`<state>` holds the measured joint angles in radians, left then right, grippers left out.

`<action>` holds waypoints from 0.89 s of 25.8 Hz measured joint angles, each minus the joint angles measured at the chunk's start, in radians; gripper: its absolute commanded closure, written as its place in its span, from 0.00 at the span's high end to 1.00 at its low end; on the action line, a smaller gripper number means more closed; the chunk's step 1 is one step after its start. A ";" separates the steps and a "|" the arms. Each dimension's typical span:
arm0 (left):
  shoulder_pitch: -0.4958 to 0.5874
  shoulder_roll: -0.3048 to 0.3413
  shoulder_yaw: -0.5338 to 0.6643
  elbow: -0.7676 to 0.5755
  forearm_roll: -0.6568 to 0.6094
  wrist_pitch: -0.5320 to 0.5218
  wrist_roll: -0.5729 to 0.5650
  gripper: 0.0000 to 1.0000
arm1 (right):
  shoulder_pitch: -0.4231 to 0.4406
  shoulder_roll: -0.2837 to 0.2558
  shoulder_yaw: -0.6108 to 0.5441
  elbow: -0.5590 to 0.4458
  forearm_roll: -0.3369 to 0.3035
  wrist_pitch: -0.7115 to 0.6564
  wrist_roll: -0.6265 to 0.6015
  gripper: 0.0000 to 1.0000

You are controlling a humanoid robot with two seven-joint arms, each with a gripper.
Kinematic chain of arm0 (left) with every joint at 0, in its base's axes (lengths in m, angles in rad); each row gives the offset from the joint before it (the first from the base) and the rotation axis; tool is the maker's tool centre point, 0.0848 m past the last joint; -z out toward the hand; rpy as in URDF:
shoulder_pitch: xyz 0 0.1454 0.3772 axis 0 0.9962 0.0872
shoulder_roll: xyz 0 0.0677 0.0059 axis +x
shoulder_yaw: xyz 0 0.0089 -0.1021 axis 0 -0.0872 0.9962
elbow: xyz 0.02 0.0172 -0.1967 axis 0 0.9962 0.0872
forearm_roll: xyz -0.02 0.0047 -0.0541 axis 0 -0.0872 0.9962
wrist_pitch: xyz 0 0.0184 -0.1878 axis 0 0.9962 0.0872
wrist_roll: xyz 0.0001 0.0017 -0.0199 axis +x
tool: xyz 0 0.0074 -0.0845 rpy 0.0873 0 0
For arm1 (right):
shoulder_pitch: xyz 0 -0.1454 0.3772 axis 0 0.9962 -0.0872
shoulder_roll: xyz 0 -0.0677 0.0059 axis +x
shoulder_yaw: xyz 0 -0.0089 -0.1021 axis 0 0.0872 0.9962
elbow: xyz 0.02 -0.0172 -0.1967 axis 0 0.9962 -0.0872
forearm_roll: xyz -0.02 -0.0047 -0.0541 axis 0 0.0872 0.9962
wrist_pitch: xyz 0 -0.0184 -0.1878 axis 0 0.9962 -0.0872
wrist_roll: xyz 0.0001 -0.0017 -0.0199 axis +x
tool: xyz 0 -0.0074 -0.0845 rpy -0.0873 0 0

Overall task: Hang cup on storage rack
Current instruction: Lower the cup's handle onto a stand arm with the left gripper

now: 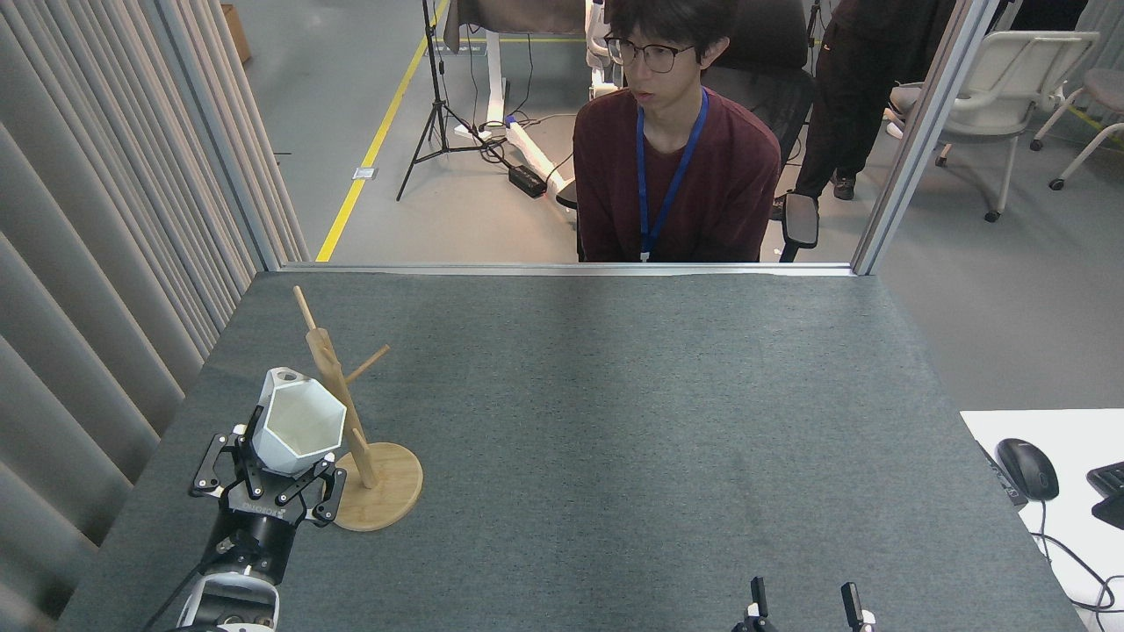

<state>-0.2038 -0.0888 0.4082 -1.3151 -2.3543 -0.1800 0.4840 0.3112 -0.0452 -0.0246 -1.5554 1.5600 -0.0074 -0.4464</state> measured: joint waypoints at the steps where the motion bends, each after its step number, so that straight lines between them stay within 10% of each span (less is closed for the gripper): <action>1: 0.002 -0.003 -0.001 0.000 -0.006 0.000 0.000 0.36 | 0.000 0.000 0.000 0.001 0.000 0.000 0.000 0.98; 6: 0.013 -0.026 -0.009 0.000 -0.028 0.000 0.004 0.42 | 0.000 0.001 0.000 0.011 -0.001 0.000 -0.008 0.98; 10: 0.016 -0.032 -0.026 0.000 -0.031 0.002 0.006 1.00 | 0.000 0.001 -0.001 0.015 -0.002 0.002 -0.015 0.98; 23: 0.030 -0.032 -0.040 0.006 -0.019 0.018 0.011 1.00 | 0.000 -0.001 -0.001 0.021 -0.002 0.004 -0.020 0.98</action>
<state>-0.1741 -0.1208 0.3683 -1.3088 -2.3730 -0.1619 0.4946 0.3114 -0.0460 -0.0261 -1.5341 1.5577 -0.0039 -0.4668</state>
